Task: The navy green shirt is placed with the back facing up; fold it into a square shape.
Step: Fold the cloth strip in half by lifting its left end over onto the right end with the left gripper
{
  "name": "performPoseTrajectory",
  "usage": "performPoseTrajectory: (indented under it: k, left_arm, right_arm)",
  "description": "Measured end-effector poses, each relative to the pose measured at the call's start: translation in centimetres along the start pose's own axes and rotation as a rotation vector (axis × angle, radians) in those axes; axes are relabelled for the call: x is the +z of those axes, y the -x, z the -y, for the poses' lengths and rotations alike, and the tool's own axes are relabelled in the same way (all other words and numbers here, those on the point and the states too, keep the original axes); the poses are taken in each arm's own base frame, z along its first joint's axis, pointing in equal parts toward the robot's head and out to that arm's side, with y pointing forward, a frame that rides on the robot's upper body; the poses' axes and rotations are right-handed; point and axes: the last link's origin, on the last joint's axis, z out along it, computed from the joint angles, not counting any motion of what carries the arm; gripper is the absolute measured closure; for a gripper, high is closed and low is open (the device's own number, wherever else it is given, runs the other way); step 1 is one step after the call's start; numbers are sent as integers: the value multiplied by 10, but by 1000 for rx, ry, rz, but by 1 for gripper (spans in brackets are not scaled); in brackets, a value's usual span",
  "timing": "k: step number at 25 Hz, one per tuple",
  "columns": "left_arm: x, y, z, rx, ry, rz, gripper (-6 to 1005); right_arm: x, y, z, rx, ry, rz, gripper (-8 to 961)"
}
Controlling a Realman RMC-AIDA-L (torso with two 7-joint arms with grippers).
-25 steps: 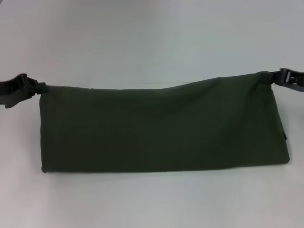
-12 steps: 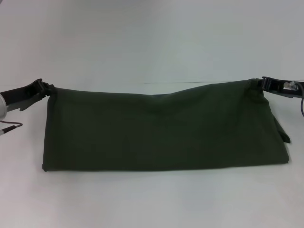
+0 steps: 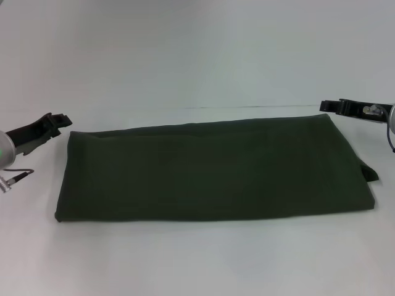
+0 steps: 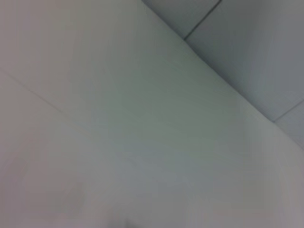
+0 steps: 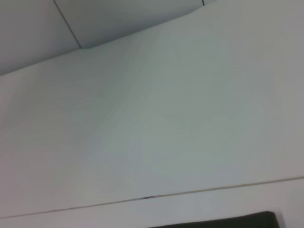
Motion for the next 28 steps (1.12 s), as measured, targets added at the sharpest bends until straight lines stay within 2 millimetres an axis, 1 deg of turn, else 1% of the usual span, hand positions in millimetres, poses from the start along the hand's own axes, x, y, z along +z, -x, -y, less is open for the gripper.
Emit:
performPoseTrajectory:
  k: [3,4,6,9,12,14,16,17,18,21,24,28]
  left_arm:
    - [-2,-3,4,-11,-5,-16,757]
    - [-4,-7,5,-18,-2,-31,724]
    - [-9,-13,5,-28,24,-58,524]
    - [-17,-21,2,-14,102,-97,416]
    - [-30,-23,-10,35,255,-130,308]
    - [-37,-20,-19,83,347,-125,308]
    - [-48,-12,-28,159,453,-105,308]
    - [-48,-12,-28,159,453,-105,308]
    - [-64,1,-36,262,578,-77,309]
    - [-79,12,-39,368,665,-34,309]
    - [-91,29,-39,490,719,59,309]
    - [-98,42,-33,541,720,132,311]
  right_arm:
    - [0,3,1,4,-10,16,447]
    - [-1,6,2,8,-14,28,416]
    - [-4,11,5,18,-16,59,354]
    - [-12,21,7,12,11,111,260]
    - [-26,27,8,-13,87,160,168]
    - [-35,27,8,-30,149,186,108]
    - [-48,21,7,-69,241,207,48]
    - [-54,17,5,-98,286,214,49]
    - [-59,13,5,-131,322,218,50]
    - [-76,-3,5,-234,422,208,52]
    - [-90,-18,3,-341,520,183,53]
    - [-104,-38,-5,-472,648,131,53]
